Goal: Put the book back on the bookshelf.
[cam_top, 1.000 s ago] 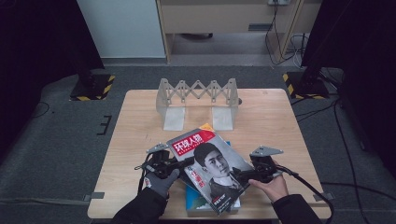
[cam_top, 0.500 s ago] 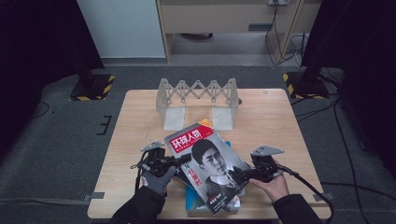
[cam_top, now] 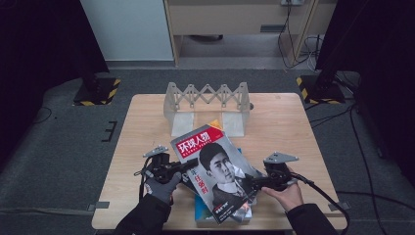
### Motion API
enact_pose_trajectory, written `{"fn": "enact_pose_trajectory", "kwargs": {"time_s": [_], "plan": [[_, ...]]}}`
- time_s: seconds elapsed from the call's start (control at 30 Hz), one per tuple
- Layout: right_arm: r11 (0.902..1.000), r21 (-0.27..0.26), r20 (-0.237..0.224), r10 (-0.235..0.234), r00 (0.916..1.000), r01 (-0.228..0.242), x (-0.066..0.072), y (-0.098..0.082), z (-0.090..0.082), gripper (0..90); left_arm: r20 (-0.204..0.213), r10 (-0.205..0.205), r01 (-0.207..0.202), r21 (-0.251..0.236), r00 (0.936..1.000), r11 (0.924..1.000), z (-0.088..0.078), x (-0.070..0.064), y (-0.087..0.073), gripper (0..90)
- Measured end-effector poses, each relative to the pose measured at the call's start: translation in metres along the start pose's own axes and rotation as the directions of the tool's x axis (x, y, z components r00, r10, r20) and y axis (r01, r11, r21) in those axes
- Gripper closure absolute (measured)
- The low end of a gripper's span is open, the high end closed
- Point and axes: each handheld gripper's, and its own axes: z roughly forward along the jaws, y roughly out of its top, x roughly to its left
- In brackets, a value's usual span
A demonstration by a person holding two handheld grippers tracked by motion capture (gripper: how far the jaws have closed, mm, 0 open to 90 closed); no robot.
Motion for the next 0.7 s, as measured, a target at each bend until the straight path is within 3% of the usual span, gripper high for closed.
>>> {"fn": "enact_pose_trajectory", "kwargs": {"time_s": [0.7], "plan": [[0.9998, -0.019, 0.010, 0.001, 0.9999, -0.001, -0.001, 0.001, -0.002, 8.5, 0.026, -0.021, 0.023, -0.075, 0.9994, 0.9969, -0.018, 0.000, 0.016, 84.5]]}}
